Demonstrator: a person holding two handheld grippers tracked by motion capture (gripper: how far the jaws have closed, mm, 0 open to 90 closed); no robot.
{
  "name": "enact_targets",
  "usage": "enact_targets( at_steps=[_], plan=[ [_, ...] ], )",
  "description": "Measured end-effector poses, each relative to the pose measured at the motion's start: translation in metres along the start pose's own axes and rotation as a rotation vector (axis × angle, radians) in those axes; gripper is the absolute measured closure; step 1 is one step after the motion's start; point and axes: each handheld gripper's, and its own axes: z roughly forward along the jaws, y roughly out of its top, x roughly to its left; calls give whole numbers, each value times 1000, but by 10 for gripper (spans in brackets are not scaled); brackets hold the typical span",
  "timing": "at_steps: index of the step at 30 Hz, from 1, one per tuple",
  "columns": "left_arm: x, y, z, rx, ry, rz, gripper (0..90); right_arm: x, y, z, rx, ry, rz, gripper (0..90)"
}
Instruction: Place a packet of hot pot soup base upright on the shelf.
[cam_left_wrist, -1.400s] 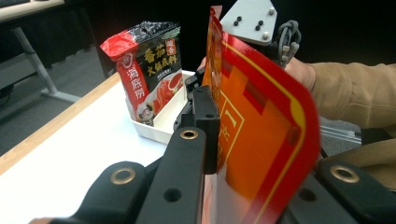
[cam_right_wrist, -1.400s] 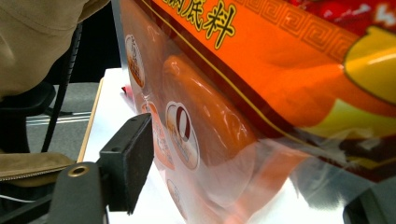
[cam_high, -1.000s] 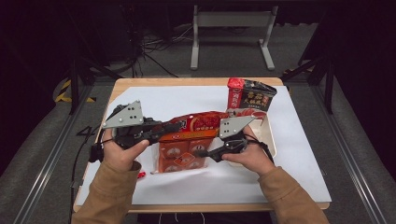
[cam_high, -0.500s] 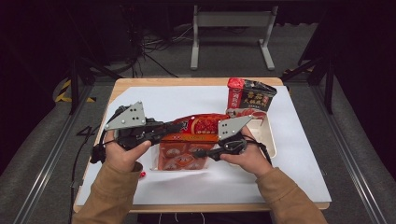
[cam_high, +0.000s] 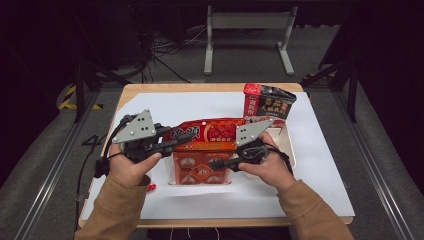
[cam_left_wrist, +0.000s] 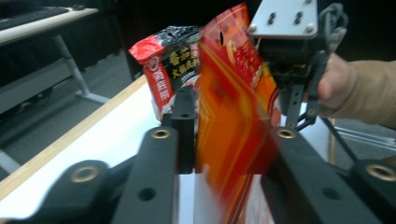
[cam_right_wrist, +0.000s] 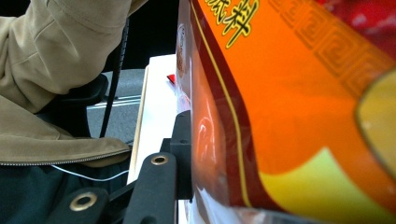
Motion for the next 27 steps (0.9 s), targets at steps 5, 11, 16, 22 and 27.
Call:
enact_targets(
  at_steps=[5, 11, 16, 22, 27],
  plan=[
    [9, -5, -6, -14, -19, -54, 500, -1, -1, -8, -3, -22, 29, 705],
    [29, -21, -12, -23, -1, -132, 351, -4, 0, -20, -34, -53, 64, 705],
    [38, -29, -10, -24, 37, -153, 271, -6, 2, -28, -42, -78, 84, 705],
    [51, -50, -5, -3, 80, -173, 238, -11, 6, -44, -68, -120, 118, 705],
    [59, -69, -1, 23, 91, -190, 204, -15, 7, -55, -89, -158, 131, 705]
  ],
)
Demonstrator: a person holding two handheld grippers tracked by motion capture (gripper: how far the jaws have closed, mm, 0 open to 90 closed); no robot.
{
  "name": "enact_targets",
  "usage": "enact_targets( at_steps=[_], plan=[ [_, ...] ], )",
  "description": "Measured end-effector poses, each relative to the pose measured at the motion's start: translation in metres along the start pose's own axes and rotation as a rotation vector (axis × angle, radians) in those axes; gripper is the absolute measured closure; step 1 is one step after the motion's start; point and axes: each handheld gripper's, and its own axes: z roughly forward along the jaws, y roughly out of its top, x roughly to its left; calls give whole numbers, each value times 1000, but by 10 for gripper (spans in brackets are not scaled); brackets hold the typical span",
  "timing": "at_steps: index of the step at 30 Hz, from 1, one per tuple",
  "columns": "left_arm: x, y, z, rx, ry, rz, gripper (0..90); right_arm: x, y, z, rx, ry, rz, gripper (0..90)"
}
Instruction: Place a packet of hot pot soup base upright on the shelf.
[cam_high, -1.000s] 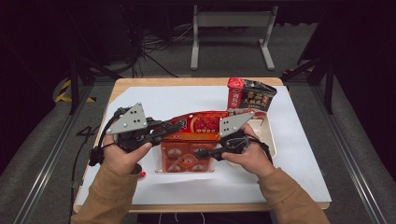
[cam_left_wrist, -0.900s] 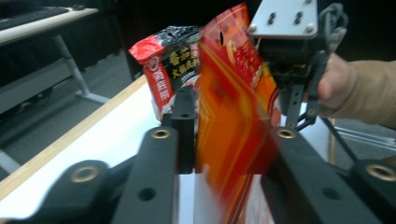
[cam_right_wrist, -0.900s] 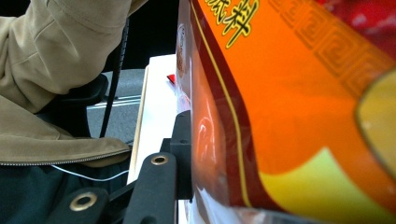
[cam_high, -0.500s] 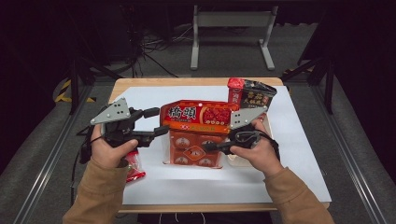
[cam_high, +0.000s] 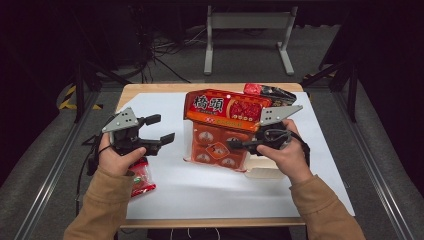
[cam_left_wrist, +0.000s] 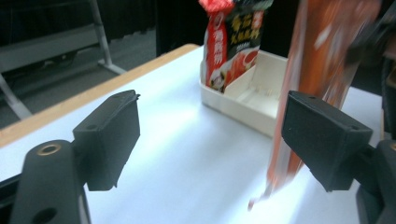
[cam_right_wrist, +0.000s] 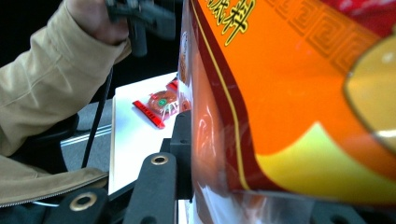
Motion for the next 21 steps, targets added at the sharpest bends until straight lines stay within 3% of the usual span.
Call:
enact_targets(
  at_steps=[13, 21],
  plan=[
    [16, -36, 1, 54, 46, -4, 195, -13, 8, -25, -41, -93, 13, 705],
    [20, -58, -7, 82, 87, -47, 181, -23, 9, -43, -48, -170, 5, 705]
  ],
)
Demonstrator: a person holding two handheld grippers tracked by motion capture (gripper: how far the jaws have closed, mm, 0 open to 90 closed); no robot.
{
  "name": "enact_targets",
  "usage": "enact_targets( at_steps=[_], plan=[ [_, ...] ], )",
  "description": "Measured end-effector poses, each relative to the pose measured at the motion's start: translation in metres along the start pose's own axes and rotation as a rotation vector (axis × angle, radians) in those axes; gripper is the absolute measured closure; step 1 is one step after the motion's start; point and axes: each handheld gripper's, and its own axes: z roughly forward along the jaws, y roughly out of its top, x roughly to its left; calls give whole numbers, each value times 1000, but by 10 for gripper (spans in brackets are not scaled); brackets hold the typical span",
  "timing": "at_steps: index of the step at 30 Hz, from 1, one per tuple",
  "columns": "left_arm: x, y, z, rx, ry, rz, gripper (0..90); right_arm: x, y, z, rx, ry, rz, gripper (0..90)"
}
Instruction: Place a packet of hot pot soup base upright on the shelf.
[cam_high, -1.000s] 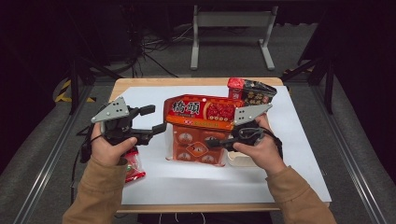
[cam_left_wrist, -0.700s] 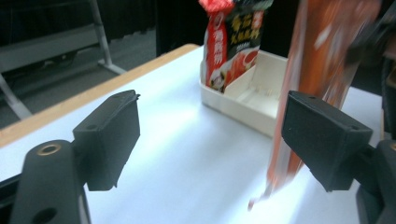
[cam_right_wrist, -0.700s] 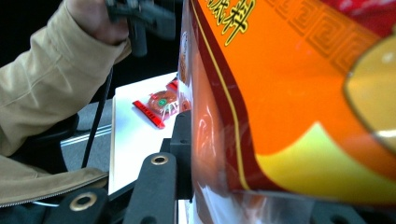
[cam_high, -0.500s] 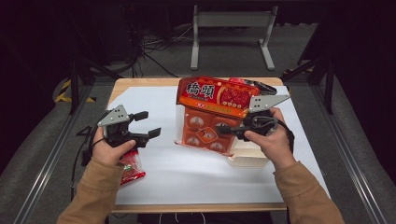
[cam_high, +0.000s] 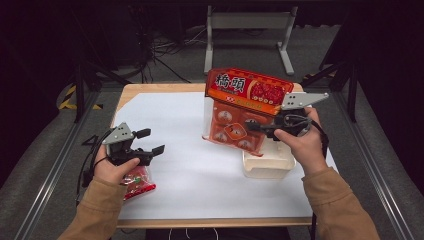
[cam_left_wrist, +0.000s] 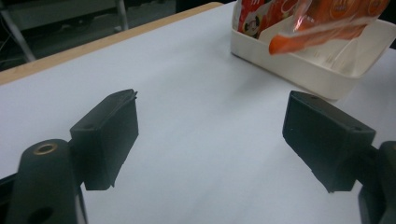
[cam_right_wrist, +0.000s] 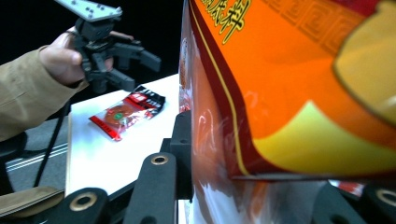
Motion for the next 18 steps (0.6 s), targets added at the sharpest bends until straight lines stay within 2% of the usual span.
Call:
enact_targets(
  at_steps=[1, 2, 5, 6, 8, 18],
  plan=[
    [1, -2, -1, 2, 8, -15, 154, -1, 0, -2, -1, -7, 0, 705],
    [2, -4, -1, 4, 10, -13, 128, -3, -1, -4, -1, -16, 1, 704],
    [4, -7, -2, 4, 16, -26, 118, -5, -1, -8, 1, -30, 2, 705],
    [5, -8, -1, 8, 14, -31, 97, -8, -2, -12, 8, -54, -2, 705],
    [6, -9, -1, 12, 18, -35, 91, -9, -2, -14, 11, -64, -3, 705],
    [6, -10, 4, 21, 24, -42, 87, -19, -6, -31, 11, -176, 7, 705]
  ],
)
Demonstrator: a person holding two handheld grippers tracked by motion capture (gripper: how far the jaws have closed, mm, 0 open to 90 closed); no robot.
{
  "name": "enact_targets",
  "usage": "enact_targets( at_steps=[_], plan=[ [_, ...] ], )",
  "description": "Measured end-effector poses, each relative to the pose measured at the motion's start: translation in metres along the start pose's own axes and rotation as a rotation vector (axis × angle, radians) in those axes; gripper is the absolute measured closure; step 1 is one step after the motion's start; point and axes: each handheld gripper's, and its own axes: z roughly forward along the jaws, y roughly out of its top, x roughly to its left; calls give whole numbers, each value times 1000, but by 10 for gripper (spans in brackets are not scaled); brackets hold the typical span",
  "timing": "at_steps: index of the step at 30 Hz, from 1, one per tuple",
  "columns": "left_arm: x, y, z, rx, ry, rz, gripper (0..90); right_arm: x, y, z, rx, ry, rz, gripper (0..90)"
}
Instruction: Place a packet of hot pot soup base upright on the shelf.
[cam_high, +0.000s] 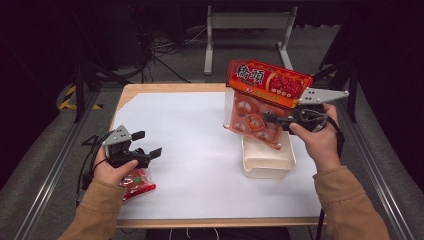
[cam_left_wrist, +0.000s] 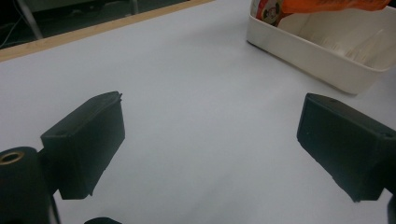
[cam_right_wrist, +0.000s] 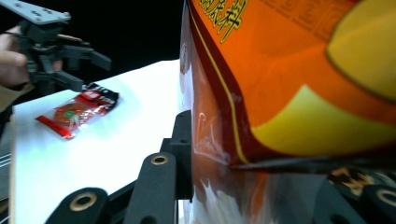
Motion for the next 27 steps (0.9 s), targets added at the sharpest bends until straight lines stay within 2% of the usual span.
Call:
enact_targets(
  at_steps=[2, 5, 12, 15, 22, 27],
  plan=[
    [1, 0, -1, -1, 4, 5, 87, -2, -1, -3, 3, -27, 1, 705],
    [2, 0, -1, -5, 1, -8, 87, -5, -3, -6, -2, -48, 6, 704],
    [5, 0, -4, -18, 3, -22, 87, -9, -9, -10, -11, -73, 10, 705],
    [6, 0, -3, -15, 3, -12, 87, -12, -13, -12, -13, -79, 23, 705],
    [6, 0, -5, -27, -9, -18, 87, -15, -24, -14, -2, -111, 32, 705],
    [7, 0, -6, -22, -5, -22, 87, -16, -30, -14, -17, -123, 56, 704]
  ],
)
